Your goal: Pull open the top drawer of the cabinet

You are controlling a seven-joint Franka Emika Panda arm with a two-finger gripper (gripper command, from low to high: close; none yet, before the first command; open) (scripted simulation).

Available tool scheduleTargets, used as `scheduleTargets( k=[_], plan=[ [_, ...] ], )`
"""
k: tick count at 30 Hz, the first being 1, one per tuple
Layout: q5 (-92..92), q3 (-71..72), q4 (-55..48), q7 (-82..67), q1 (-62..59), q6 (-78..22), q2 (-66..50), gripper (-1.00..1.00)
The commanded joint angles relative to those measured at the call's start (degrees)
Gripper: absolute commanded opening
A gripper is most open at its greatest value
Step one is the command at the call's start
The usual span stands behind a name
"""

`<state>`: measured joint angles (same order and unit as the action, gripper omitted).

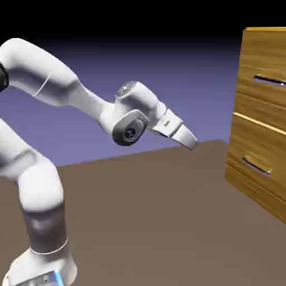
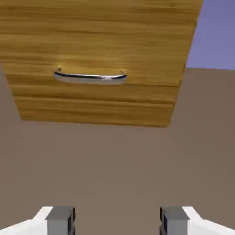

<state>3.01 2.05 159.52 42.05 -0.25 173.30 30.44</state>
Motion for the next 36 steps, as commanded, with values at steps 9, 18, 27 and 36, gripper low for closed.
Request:
scheduleTargets(
  k=[9, 18, 27, 36],
  plan=[
    [22.4, 15.3, -11.0, -3.1, -7.0, -5.3, -16.6, 0.0],
    [44.9, 30.6, -22.0, -6.1, -14.1, -10.5, -33.1, 0.0],
    [67.3, 45.9, -33.1, -9.2, -21.1, -15.8, -49.7, 0.0],
    [89.7, 61.1, -44.1, -12.3, -28.1, -21.1, -66.2, 0.0]
  ],
)
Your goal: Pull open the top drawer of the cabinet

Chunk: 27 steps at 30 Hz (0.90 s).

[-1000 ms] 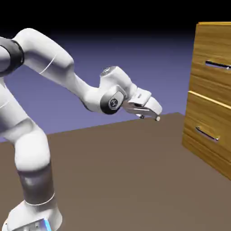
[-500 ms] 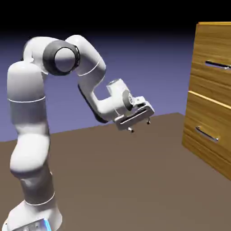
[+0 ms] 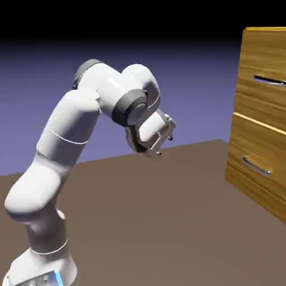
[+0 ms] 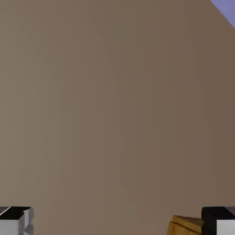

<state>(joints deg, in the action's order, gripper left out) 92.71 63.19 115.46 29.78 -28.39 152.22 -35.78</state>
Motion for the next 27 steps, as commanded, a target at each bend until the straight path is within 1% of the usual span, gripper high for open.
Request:
scheduleTargets(
  k=[1, 24, 26, 27],
  plan=[
    [2.5, 1.7, -1.2, -0.3, -0.8, -0.6, -1.8, 0.0],
    [59.8, 40.8, -29.4, -8.2, -18.8, -14.1, -44.2, 0.0],
    [61.5, 41.9, -30.2, -8.4, -19.3, -14.5, -45.4, 0.0],
    [61.4, 41.8, -32.3, -9.0, -18.1, -13.6, -45.5, 0.0]
  ],
)
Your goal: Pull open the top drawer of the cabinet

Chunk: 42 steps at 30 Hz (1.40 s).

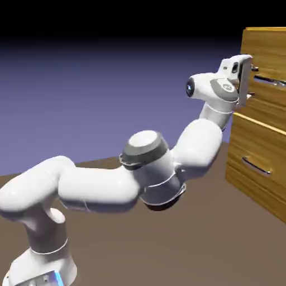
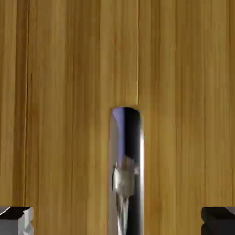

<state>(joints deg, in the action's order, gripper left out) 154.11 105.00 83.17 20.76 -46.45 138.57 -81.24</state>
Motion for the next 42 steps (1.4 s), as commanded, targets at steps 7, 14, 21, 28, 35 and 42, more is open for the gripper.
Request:
scheduleTargets(
  k=[7, 14, 21, 28, 35, 42],
  plan=[
    [-0.8, -0.8, -14.5, -4.3, 8.7, 5.7, -0.3, 0.0],
    [-0.1, -0.4, -7.3, -2.1, 4.4, 2.8, -0.4, -1.0],
    [0.3, 1.0, 7.3, 1.5, -4.2, -3.0, -0.3, -1.0],
    [-0.2, 3.2, 21.8, 4.4, -13.0, -8.8, -0.5, -1.0],
    [-1.9, 6.5, 36.3, 6.8, -22.1, -14.5, -1.0, -1.0],
    [-3.3, 11.0, 48.8, 5.5, -28.3, -20.6, -5.4, -1.0]
  ],
)
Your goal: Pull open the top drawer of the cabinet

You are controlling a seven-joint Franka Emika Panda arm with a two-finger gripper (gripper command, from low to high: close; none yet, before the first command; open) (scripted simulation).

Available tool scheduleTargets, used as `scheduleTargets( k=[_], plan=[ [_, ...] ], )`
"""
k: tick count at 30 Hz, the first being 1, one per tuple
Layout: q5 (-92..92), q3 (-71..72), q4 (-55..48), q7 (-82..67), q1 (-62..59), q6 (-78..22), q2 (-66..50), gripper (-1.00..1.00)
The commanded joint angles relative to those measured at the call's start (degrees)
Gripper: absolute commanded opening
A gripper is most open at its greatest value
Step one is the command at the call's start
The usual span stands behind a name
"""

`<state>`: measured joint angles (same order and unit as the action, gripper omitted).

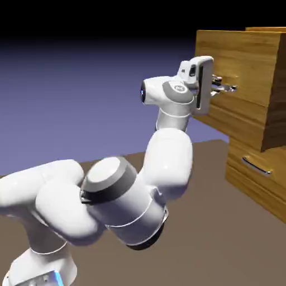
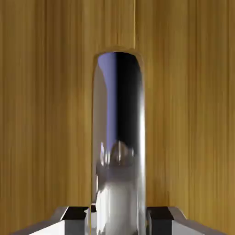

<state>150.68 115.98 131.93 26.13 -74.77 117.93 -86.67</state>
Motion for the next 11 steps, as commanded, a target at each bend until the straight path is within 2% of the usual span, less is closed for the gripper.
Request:
scheduleTargets(
  k=[1, 4, 7, 8, 11],
  plan=[
    [0.9, 0.3, 0.0, -1.6, 1.1, -0.9, -2.1, -1.0],
    [3.2, 1.2, 0.2, -6.8, 4.4, -3.7, -8.3, -1.0],
    [2.5, 2.4, 4.9, -7.5, 2.5, -6.5, -10.4, -1.0],
    [2.5, 2.4, 4.9, -7.5, 2.5, -6.5, -10.4, 1.0],
    [1.0, 3.7, 9.0, -7.1, 0.2, -8.4, -11.1, 1.0]
  ],
)
